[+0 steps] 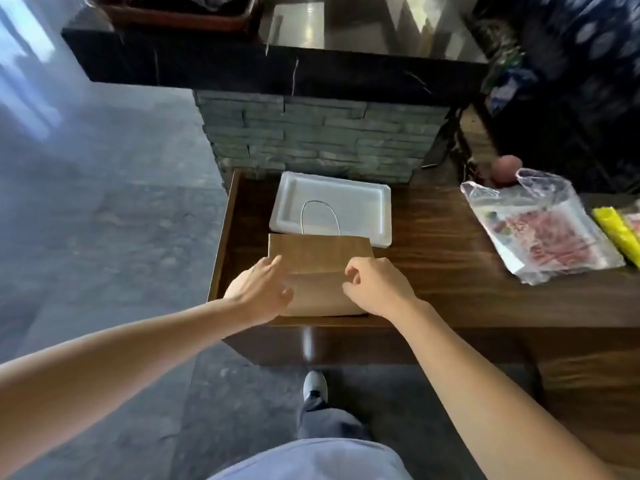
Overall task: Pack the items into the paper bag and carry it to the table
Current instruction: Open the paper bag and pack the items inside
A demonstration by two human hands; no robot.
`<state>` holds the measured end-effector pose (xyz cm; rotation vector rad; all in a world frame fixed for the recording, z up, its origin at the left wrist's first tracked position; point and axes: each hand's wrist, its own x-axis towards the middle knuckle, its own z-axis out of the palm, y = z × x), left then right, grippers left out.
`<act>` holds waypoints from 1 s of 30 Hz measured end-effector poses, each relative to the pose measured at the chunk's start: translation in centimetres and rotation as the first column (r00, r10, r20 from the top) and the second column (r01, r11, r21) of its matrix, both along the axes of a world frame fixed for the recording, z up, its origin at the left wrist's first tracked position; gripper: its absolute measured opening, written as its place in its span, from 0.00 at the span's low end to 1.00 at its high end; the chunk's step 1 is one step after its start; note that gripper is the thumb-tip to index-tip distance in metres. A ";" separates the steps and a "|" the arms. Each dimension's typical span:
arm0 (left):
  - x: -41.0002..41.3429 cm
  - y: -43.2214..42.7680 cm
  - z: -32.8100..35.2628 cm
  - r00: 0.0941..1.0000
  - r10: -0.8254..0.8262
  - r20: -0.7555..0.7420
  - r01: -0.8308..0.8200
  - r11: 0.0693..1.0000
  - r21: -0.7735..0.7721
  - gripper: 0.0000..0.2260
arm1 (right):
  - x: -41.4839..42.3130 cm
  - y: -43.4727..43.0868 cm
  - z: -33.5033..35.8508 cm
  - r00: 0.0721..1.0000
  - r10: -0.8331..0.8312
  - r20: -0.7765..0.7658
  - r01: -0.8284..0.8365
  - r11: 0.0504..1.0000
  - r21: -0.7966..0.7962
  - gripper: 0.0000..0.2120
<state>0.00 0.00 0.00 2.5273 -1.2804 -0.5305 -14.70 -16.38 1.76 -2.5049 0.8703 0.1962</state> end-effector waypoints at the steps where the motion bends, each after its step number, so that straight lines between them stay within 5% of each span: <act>1: 0.1 -0.4 0.0 1.000 0.012 0.001 -0.012 1.000 0.018 0.11 | 0.2 -0.6 -0.3 1.000 -0.004 0.025 0.003 1.000 0.004 0.14; 7: 0.9 -1.3 -2.0 0.992 -0.047 0.114 0.046 0.999 0.012 0.14 | 1.6 -2.0 -3.9 0.988 0.152 -0.025 -0.154 0.976 -0.155 0.19; 12: 2.2 -1.3 -3.0 0.997 -0.007 0.081 0.006 1.000 0.013 0.17 | 1.0 -2.7 -6.0 0.985 0.131 0.116 -0.107 0.976 -0.191 0.15; 19: 3.2 -1.5 -3.4 0.939 0.189 -0.286 -0.228 0.967 -0.112 0.18 | 0.2 -3.9 -6.7 0.949 -0.290 0.124 0.249 0.929 0.273 0.18; 25: 3.2 -1.3 -2.5 0.945 0.210 -0.249 -0.278 0.920 -0.278 0.16 | 0.6 -3.1 -5.2 0.806 -0.433 0.403 0.328 0.895 0.303 0.18; 28: 3.1 -1.0 -1.7 0.889 0.251 -0.383 -0.397 0.840 -0.370 0.11 | 0.4 -2.7 -4.1 0.707 -0.570 0.418 0.379 0.805 0.457 0.14; 30: 3.0 -1.0 -0.9 0.808 0.177 -0.562 -0.478 0.754 -0.450 0.09 | 0.3 -2.3 -3.3 0.593 -0.720 0.360 0.441 0.665 0.603 0.09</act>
